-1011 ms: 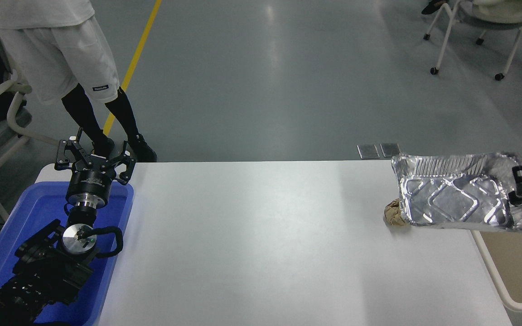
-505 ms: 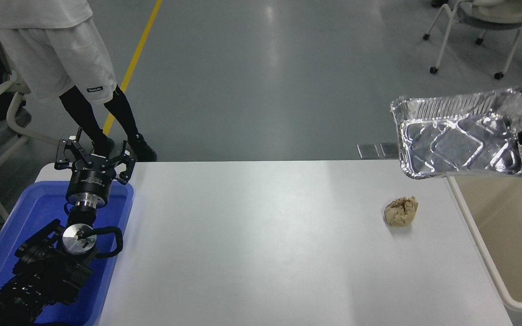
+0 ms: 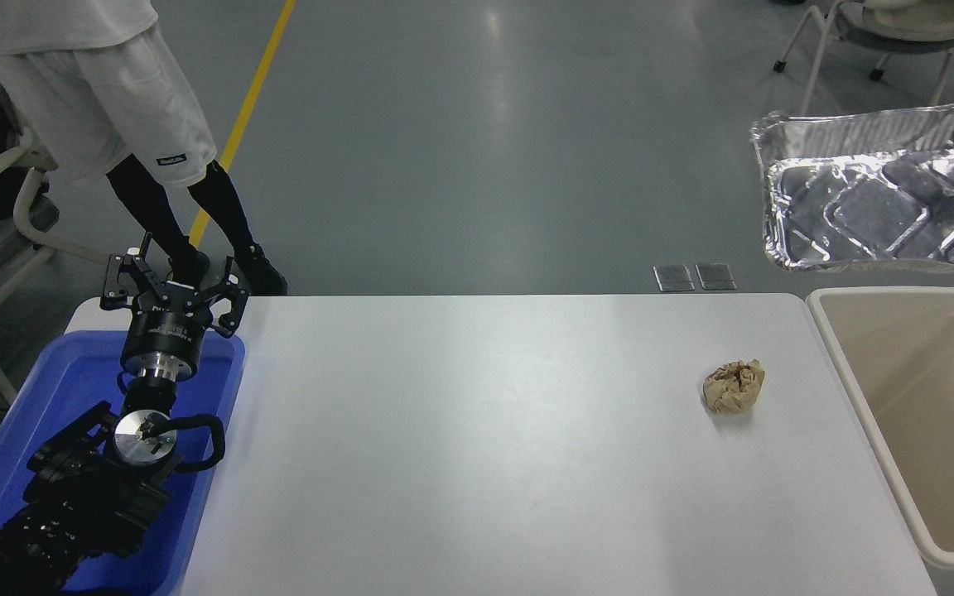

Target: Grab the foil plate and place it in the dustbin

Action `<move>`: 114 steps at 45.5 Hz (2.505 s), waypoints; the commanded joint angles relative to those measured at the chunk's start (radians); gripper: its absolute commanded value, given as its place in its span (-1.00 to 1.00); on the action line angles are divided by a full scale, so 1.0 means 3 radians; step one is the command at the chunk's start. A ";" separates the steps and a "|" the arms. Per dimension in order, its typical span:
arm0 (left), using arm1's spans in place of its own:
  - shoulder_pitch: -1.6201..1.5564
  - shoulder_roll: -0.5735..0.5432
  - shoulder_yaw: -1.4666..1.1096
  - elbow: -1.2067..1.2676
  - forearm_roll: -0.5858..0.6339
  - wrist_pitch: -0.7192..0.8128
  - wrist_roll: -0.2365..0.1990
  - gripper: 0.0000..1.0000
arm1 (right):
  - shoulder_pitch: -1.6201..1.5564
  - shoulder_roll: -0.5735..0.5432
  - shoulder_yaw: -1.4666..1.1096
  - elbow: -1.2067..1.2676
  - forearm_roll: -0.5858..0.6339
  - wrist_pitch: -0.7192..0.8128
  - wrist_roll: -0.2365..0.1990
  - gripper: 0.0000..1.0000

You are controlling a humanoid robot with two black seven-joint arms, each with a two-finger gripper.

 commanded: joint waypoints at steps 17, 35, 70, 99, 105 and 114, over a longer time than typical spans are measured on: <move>0.0000 -0.0001 0.0000 0.0000 0.0000 0.0000 0.0001 0.98 | -0.1401 -0.0553 0.0614 -0.0821 0.0409 -0.0127 0.0000 -1.00; 0.0000 -0.0001 0.0000 0.0000 0.0000 0.0000 0.0001 0.98 | -0.2971 -0.0630 0.1483 -0.0913 0.0798 -0.1620 0.0000 -1.00; 0.0000 -0.0001 0.0000 0.0000 0.0000 0.0000 0.0001 0.98 | -0.5487 0.0331 0.3820 -0.2662 0.1033 -0.2301 0.0000 -1.00; 0.0000 -0.0001 0.0000 0.0000 0.0000 0.0000 -0.0004 0.98 | -0.6229 0.1277 0.3861 -0.3618 0.1693 -0.2828 0.0000 -1.00; 0.0000 -0.0001 0.0000 0.0000 0.0000 0.0000 0.0001 0.98 | -0.6301 0.1339 0.3861 -0.3654 0.1744 -0.2940 0.0000 -1.00; 0.0000 -0.0001 0.0000 0.0000 0.0000 0.0000 -0.0004 0.98 | -0.6311 0.1354 0.3871 -0.3649 0.1744 -0.3043 0.0000 -1.00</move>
